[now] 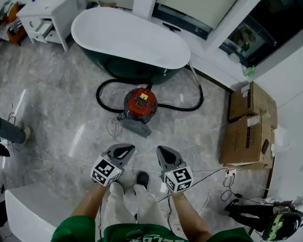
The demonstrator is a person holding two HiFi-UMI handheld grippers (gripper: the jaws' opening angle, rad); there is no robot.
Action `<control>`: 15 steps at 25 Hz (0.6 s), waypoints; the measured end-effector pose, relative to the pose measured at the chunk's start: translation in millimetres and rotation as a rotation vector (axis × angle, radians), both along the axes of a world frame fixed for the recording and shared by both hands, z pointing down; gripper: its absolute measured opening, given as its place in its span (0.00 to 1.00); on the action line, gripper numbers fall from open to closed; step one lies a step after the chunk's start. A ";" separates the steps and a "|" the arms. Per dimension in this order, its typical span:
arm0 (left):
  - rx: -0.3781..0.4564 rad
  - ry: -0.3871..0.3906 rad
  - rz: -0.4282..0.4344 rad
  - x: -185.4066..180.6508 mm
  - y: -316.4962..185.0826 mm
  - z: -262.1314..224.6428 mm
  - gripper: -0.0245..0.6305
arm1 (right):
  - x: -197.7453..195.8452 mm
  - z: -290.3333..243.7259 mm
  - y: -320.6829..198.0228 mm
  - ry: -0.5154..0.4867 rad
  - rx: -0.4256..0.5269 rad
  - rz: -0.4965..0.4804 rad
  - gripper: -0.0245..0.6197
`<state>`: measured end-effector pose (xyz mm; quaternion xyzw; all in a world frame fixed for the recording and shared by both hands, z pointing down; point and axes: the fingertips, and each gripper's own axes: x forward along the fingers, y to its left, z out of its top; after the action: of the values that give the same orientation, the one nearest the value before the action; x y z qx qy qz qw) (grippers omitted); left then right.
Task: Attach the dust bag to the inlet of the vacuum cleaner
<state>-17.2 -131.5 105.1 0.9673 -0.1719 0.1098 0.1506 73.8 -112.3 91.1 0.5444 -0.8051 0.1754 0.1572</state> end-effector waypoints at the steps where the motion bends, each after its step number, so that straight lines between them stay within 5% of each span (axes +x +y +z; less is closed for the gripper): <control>1: -0.004 0.006 -0.010 1.7 6.4 -14.5 0.04 | 2.2 -14.1 5.4 -0.004 0.004 0.000 0.05; 11: 0.067 0.070 -0.089 15.5 30.4 -122.5 0.04 | 26.5 -117.6 27.2 0.002 0.107 -0.044 0.05; 15: 0.069 0.156 -0.115 4.7 25.4 -158.2 0.04 | 18.0 -139.2 21.4 -0.005 0.148 -0.051 0.05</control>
<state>-12.5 -106.0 -53.0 0.9660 -0.2189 0.0193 0.1361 91.8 -90.9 -48.1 0.5334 -0.8299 0.1127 0.1188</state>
